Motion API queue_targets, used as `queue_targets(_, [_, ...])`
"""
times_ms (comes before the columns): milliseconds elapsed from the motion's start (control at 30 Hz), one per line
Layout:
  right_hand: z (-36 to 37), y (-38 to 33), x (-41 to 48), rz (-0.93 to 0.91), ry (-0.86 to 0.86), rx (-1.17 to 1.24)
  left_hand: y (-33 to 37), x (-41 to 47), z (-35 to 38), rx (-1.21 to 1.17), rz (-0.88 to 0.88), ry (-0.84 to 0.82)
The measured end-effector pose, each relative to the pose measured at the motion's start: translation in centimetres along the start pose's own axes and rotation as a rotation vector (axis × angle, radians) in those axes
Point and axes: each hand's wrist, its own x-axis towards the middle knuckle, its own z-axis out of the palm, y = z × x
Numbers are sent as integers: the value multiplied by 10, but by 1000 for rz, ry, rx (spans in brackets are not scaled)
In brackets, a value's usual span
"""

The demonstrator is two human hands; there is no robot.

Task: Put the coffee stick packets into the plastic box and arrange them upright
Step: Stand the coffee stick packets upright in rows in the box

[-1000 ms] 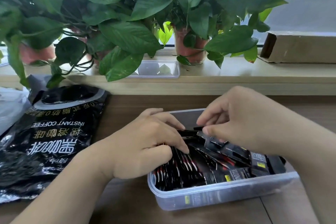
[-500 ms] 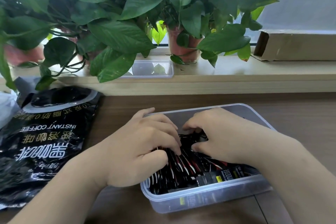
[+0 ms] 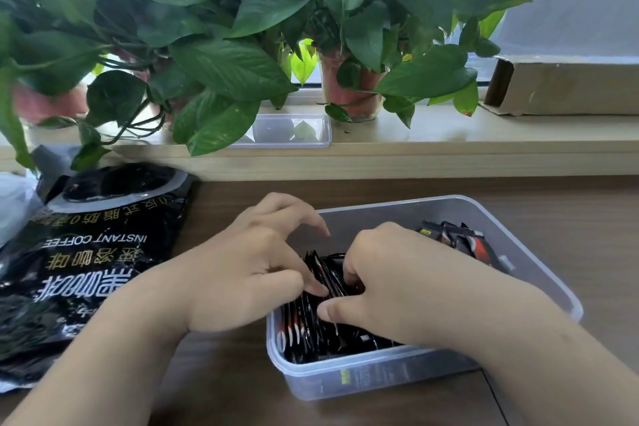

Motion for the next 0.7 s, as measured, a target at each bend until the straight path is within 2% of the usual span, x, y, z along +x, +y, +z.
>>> queue_targets(267, [5, -3, 9, 91, 21, 84, -3, -1, -1, -88, 4, 72])
queue_targets(500, [3, -1, 9, 105, -23, 288, -5, 0, 2, -79, -11, 32])
queue_targets(700, [8, 2, 12, 104, -19, 303, -1, 1, 2, -82, -15, 28])
